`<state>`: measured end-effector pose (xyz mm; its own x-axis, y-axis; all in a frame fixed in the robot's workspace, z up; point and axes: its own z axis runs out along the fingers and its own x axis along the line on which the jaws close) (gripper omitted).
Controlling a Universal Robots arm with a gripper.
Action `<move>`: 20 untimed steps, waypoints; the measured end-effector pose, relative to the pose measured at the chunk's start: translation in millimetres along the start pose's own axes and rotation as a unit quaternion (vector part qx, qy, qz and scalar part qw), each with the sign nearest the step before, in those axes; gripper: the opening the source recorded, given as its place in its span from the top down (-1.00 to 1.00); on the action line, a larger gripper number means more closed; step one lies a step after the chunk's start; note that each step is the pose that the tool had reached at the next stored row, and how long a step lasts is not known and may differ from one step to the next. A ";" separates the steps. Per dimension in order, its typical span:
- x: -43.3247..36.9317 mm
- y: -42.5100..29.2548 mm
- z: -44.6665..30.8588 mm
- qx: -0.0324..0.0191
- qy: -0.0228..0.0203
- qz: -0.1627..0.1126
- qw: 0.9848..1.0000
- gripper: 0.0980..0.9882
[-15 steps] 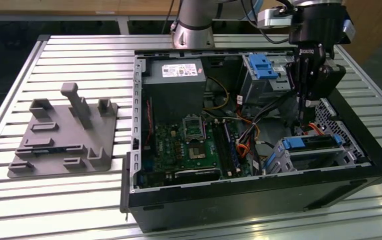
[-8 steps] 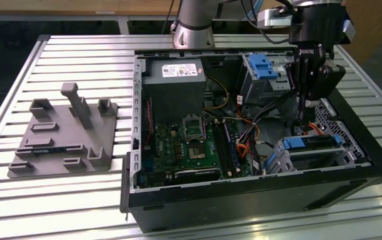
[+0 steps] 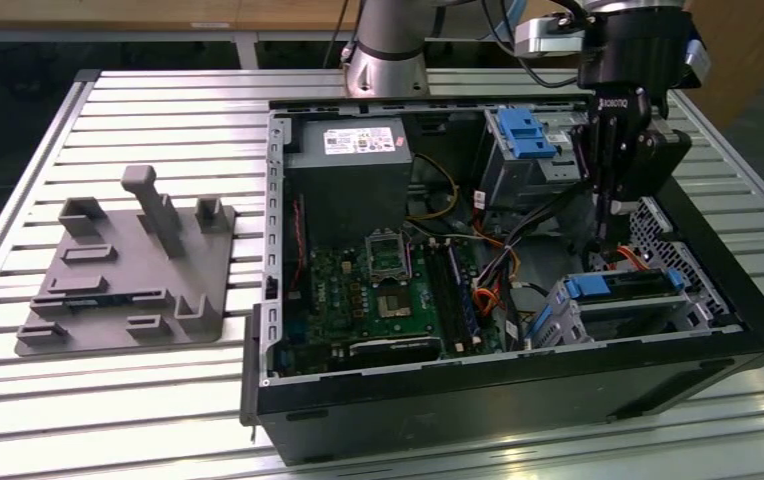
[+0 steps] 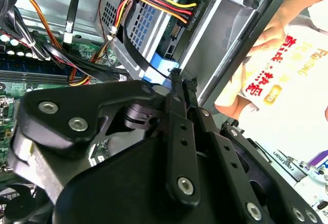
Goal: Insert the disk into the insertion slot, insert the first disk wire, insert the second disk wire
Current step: 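Insert the second disk wire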
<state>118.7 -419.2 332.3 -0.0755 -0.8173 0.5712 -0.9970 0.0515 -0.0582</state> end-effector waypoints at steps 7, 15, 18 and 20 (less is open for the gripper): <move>0.0 0.1 0.0 0.001 0.000 -0.002 1.000 0.72; -0.1 2.6 -0.1 0.012 -0.001 -0.014 1.000 0.72; 0.0 3.9 -0.1 0.015 -0.002 -0.018 1.000 0.72; -0.1 4.3 0.0 0.017 -0.002 -0.021 1.000 0.72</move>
<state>114.5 -418.9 332.0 -0.0345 -0.8203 0.5709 -0.9981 -0.0012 -0.0620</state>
